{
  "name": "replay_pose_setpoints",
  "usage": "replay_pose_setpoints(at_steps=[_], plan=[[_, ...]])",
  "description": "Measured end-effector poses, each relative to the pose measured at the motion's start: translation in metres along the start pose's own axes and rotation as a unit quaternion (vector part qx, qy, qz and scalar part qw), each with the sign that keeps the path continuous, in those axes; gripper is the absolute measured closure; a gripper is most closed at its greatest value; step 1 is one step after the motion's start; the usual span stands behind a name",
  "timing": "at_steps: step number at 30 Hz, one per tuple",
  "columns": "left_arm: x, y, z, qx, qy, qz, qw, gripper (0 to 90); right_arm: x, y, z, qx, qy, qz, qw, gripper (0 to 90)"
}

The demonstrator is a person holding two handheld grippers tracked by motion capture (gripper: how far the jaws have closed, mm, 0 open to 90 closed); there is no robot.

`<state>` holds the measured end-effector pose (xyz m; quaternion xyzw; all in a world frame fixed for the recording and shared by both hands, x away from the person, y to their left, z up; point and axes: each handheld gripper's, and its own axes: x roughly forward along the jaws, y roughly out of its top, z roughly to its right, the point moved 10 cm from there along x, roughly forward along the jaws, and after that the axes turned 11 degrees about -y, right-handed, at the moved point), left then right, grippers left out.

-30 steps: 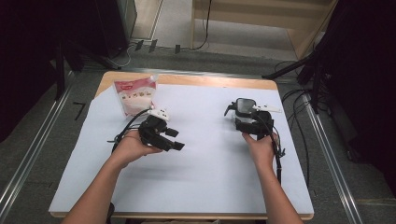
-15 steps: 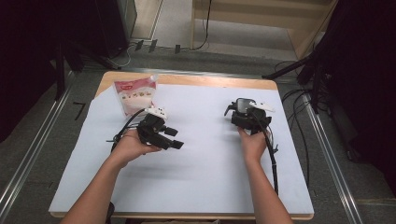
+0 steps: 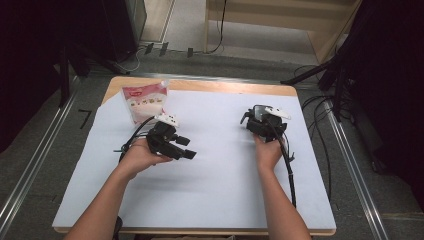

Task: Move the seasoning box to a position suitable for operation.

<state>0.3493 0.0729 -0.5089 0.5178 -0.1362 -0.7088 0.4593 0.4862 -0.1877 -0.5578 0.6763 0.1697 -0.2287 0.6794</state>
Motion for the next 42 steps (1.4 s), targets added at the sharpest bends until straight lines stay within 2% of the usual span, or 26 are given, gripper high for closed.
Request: replay_pose_setpoints(at_steps=[4, 6, 11, 13, 14, 18, 19, 20, 21, 22, 23, 24, 25, 30, 35, 42], plan=[[0.000, 0.000, 0.000, -0.006, 0.002, 0.000, 1.0000, 36.2, -0.004, 0.002, 0.005, 0.004, 0.003, -0.005, 1.0000, 14.9], [0.000, 0.000, -0.001, -0.010, 0.004, 0.000, 0.9999, 36.2, -0.005, 0.003, 0.007, 0.007, 0.013, -0.009, 0.9999, 15.0], [0.000, 0.000, -0.003, -0.007, 0.006, 0.001, 1.0000, 36.3, -0.010, 0.004, 0.008, -0.013, 0.014, -0.008, 0.9998, 15.0], [0.000, 0.000, -0.003, -0.009, 0.007, 0.002, 0.9999, 36.2, -0.021, 0.010, 0.002, -0.023, 0.028, 0.006, 0.9993, 15.0], [0.000, 0.000, -0.003, -0.010, 0.009, -0.001, 0.9999, 36.2, -0.021, 0.010, 0.002, -0.023, 0.028, 0.006, 0.9993, 15.0], [0.000, 0.001, -0.003, -0.026, 0.003, 0.007, 0.9996, 35.5, -0.036, 0.014, -0.012, -0.036, 0.059, 0.017, 0.9975, 15.0], [0.000, 0.001, -0.003, -0.031, 0.002, 0.010, 0.9995, 35.5, -0.045, 0.012, -0.021, -0.046, 0.076, 0.020, 0.9959, 15.0], [0.000, 0.001, -0.003, -0.031, 0.002, 0.010, 0.9995, 35.7, -0.045, 0.012, -0.021, -0.046, 0.076, 0.020, 0.9959, 15.0], [-0.001, 0.001, -0.004, -0.027, 0.005, 0.009, 0.9996, 35.8, -0.054, 0.009, -0.031, -0.054, 0.092, 0.024, 0.9940, 15.0], [-0.001, 0.001, -0.004, -0.027, 0.005, 0.009, 0.9996, 35.8, -0.054, 0.009, -0.031, -0.054, 0.092, 0.024, 0.9940, 15.0], [-0.002, 0.001, -0.005, -0.025, 0.005, 0.008, 0.9996, 35.8, -0.062, 0.003, -0.041, -0.060, 0.109, 0.023, 0.9919, 15.0], [-0.002, 0.001, -0.005, -0.024, 0.007, 0.007, 0.9997, 35.8, -0.062, 0.003, -0.041, -0.060, 0.109, 0.023, 0.9919, 15.0], [-0.002, 0.001, -0.005, -0.026, 0.007, 0.009, 0.9996, 35.8, -0.069, -0.003, -0.050, -0.067, 0.122, 0.020, 0.9900, 15.0], [-0.002, 0.001, -0.006, -0.028, 0.007, 0.012, 0.9995, 36.1, -0.078, -0.012, -0.061, -0.076, 0.139, 0.020, 0.9872, 15.0], [-0.003, 0.000, -0.008, -0.026, 0.011, 0.011, 0.9995, 36.3, -0.089, -0.021, -0.077, -0.085, 0.163, 0.016, 0.9828, 15.0], [-0.005, 0.001, -0.009, -0.030, 0.012, 0.013, 0.9994, 36.7, -0.096, -0.028, -0.093, -0.104, 0.176, 0.021, 0.9787, 15.0]])
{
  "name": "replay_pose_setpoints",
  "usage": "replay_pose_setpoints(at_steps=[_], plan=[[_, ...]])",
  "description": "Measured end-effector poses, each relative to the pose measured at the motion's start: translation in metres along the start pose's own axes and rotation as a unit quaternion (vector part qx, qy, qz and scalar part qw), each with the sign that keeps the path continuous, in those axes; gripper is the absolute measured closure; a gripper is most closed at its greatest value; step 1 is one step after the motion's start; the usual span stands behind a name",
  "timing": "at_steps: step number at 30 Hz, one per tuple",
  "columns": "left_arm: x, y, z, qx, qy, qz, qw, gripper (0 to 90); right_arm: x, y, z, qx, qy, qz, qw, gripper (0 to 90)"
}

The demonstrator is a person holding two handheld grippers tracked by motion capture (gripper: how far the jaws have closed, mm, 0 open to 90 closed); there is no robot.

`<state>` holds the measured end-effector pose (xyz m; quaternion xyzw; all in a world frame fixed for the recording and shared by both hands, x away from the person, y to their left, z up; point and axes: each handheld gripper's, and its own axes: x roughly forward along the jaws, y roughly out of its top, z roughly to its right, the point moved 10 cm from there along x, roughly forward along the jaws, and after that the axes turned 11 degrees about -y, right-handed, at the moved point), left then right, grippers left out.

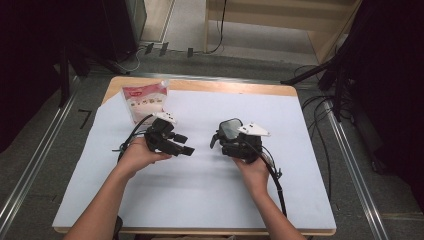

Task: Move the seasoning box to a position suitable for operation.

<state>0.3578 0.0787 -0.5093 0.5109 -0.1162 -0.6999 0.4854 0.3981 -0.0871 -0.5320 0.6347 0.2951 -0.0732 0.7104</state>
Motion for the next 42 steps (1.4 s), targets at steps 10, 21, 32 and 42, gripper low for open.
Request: replay_pose_setpoints(at_steps=[10, 21, 32, 42], plan=[[0.000, 0.000, -0.002, -0.003, 0.000, -0.002, 1.0000, 37.1, 0.004, -0.009, -0.027, -0.009, 0.025, -0.002, 0.9996, 15.0], [0.002, -0.002, -0.003, -0.009, 0.004, -0.009, 0.9999, 36.9, 0.003, -0.022, -0.038, -0.035, 0.020, 0.004, 0.9992, 15.0], [0.005, -0.003, -0.001, -0.004, 0.003, -0.015, 0.9999, 36.8, 0.002, -0.025, -0.037, -0.034, 0.023, -0.002, 0.9992, 13.7], [0.008, -0.003, -0.001, 0.001, 0.007, -0.021, 0.9997, 36.8, -0.010, -0.039, -0.033, -0.035, 0.042, -0.024, 0.9982, 13.0]])
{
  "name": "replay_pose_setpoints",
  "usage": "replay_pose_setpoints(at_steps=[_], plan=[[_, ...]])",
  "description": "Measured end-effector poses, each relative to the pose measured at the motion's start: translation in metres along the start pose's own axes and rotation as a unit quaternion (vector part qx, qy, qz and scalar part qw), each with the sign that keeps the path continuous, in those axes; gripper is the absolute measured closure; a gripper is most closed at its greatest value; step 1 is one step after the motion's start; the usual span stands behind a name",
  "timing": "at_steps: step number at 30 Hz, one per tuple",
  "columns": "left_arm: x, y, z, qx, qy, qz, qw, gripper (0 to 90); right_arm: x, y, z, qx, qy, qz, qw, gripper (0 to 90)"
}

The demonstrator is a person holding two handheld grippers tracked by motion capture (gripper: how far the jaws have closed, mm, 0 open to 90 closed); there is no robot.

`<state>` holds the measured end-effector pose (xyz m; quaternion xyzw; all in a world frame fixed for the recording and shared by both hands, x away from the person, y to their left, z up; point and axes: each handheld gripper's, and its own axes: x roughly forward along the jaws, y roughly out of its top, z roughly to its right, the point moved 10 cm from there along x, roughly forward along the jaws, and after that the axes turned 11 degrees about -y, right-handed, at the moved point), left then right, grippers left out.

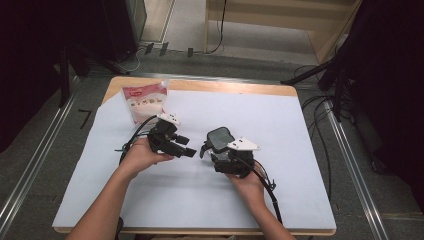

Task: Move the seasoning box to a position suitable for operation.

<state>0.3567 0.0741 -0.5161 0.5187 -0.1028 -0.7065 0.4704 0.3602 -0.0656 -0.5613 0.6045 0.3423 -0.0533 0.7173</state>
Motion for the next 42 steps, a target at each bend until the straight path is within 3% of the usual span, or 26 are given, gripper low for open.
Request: replay_pose_setpoints(at_steps=[6, 12, 21, 32, 42], plan=[[0.002, -0.001, 0.000, 0.002, 0.001, -0.004, 1.0000, 36.8, -0.013, -0.004, 0.009, 0.021, 0.013, -0.012, 0.9996, 12.8], [0.003, 0.000, -0.001, -0.002, 0.001, 0.001, 1.0000, 36.8, -0.026, -0.007, 0.012, 0.026, 0.030, -0.021, 0.9990, 13.1], [0.003, -0.002, -0.002, 0.000, 0.007, -0.008, 0.9999, 36.9, -0.047, -0.002, 0.010, 0.009, 0.055, -0.014, 0.9984, 14.8], [0.004, -0.001, -0.002, 0.001, 0.006, -0.004, 1.0000, 37.0, -0.053, -0.001, 0.007, 0.021, 0.090, -0.016, 0.9956, 21.4], [0.004, -0.002, -0.005, 0.001, 0.012, -0.008, 0.9999, 37.5, -0.057, 0.001, 0.014, 0.019, 0.092, -0.016, 0.9954, 25.8]])
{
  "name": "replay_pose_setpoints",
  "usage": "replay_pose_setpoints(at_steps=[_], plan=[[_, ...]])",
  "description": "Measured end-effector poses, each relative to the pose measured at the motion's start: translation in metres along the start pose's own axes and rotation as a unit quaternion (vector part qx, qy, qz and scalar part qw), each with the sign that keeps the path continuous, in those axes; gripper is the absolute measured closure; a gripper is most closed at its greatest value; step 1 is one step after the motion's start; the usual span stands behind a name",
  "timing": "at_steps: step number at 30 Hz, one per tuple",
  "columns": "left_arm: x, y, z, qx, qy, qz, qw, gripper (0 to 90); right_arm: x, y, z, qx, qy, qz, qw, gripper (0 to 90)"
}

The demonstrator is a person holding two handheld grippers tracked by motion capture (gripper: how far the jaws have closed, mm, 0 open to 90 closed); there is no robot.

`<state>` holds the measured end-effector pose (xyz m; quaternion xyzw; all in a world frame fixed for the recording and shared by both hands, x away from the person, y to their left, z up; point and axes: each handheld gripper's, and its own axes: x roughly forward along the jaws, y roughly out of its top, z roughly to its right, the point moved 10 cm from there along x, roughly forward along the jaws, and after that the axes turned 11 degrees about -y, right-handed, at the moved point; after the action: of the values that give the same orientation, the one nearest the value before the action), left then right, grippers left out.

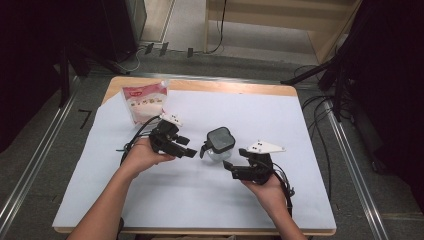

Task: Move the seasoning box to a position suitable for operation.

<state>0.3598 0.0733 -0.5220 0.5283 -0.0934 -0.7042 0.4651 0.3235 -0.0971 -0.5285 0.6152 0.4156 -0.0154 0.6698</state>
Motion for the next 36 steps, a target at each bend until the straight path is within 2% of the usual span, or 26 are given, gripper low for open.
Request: replay_pose_setpoints(at_steps=[3, 6, 10, 13, 14, 16, 18, 21, 23, 27, 28, 33, 36], plan=[[0.000, 0.000, -0.002, -0.002, 0.000, 0.001, 1.0000, 42.7, -0.002, 0.001, 0.002, 0.003, 0.005, -0.002, 1.0000, 30.5], [-0.003, 0.004, -0.003, 0.004, -0.002, 0.007, 1.0000, 59.3, -0.004, 0.003, 0.004, 0.014, 0.008, 0.000, 0.9999, 35.4], [-0.004, 0.010, -0.008, 0.016, 0.005, 0.022, 0.9996, 77.4, -0.007, 0.005, 0.008, 0.004, 0.008, 0.003, 1.0000, 45.8], [0.002, 0.012, -0.012, 0.021, 0.009, 0.011, 0.9997, 89.7, -0.008, 0.006, 0.012, 0.005, 0.013, 0.003, 0.9999, 54.8], [0.003, 0.012, -0.013, 0.019, 0.014, 0.006, 0.9997, 90.0, -0.008, 0.006, 0.013, 0.009, 0.015, -0.001, 0.9998, 59.2], [0.009, 0.013, -0.013, 0.017, 0.002, 0.006, 0.9998, 90.0, -0.005, 0.005, 0.013, 0.015, 0.023, -0.004, 0.9996, 68.4], [0.016, 0.012, -0.014, 0.020, 0.002, -0.005, 0.9998, 90.0, -0.002, 0.003, 0.015, 0.014, 0.023, -0.014, 0.9996, 78.4], [0.022, 0.011, -0.014, 0.021, 0.000, -0.013, 0.9997, 90.0, 0.002, 0.002, 0.013, 0.012, 0.027, -0.021, 0.9994, 88.7], [0.025, 0.012, -0.016, 0.023, 0.004, -0.014, 0.9996, 90.0, 0.005, 0.003, 0.013, 0.007, 0.022, -0.021, 0.9995, 90.0], [0.032, 0.013, -0.018, 0.023, -0.005, -0.008, 0.9997, 90.0, 0.011, 0.003, 0.014, 0.005, 0.017, -0.027, 0.9995, 90.0], [0.032, 0.012, -0.018, 0.023, -0.006, -0.014, 0.9996, 90.0, 0.012, 0.004, 0.014, 0.001, 0.016, -0.028, 0.9995, 90.0], [0.036, 0.012, -0.013, 0.026, -0.015, -0.019, 0.9994, 90.0, 0.016, 0.005, 0.015, 0.003, 0.015, -0.029, 0.9995, 90.0], [0.036, 0.012, -0.010, 0.029, -0.004, -0.020, 0.9994, 90.0, 0.016, 0.005, 0.016, 0.004, 0.016, -0.031, 0.9994, 90.0]])
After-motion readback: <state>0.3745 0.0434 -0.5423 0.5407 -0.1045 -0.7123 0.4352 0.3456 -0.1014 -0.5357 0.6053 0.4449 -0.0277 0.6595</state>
